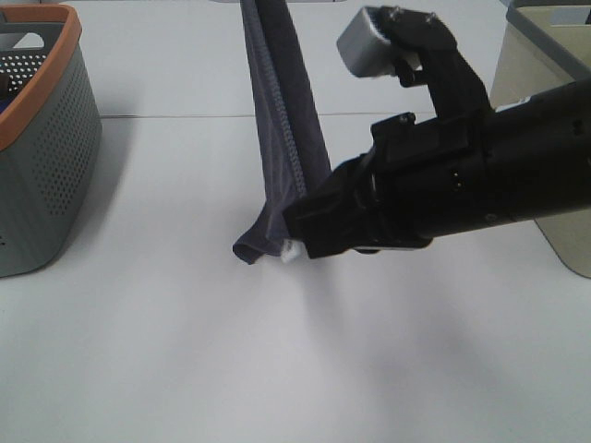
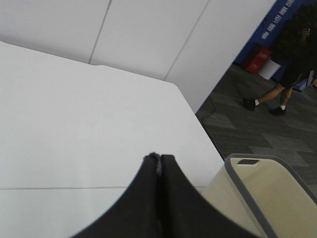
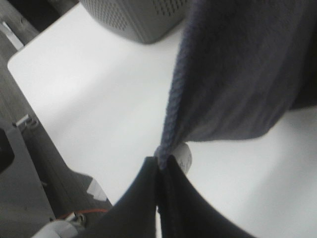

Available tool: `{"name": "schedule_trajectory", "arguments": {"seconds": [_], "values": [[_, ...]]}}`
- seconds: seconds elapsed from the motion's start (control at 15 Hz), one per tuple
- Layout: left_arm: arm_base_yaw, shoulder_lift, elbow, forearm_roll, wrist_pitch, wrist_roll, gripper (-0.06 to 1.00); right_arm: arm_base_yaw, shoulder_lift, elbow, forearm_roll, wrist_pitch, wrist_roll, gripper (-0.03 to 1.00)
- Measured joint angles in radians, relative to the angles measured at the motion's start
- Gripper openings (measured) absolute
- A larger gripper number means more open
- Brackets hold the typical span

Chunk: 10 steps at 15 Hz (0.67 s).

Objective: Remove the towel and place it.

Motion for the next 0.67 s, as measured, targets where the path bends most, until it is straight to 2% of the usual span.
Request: {"name": "schedule_trajectory", "arguments": {"seconds": [0.07,0.13,0.27,0.33,0.47,0.53,0.67], "values": [[0.017,-0.013,0.0,-0.015,0.031,-0.006,0.0,-0.031,0.0,-0.044,-0.219,0.072,0.163,0.02],[0.039,-0.033,0.002,-0.03,0.088,-0.006,0.0,-0.044,0.0,-0.176,-0.633,0.231,0.434,0.02],[0.044,-0.048,0.003,-0.04,0.15,-0.006,0.0,-0.044,0.0,-0.304,-0.937,0.408,0.587,0.02],[0.044,-0.05,0.003,-0.04,0.16,-0.006,0.0,-0.044,0.0,-0.34,-1.002,0.448,0.61,0.02],[0.054,-0.051,0.003,-0.033,0.169,-0.006,0.0,-0.044,0.0,-0.479,-1.199,0.556,0.651,0.02],[0.057,-0.052,0.003,-0.02,0.17,-0.007,0.0,-0.044,0.0,-0.54,-1.286,0.582,0.656,0.02],[0.06,-0.054,0.003,0.015,0.171,-0.049,0.0,-0.065,0.003,-0.653,-1.393,0.591,0.656,0.02]]}}
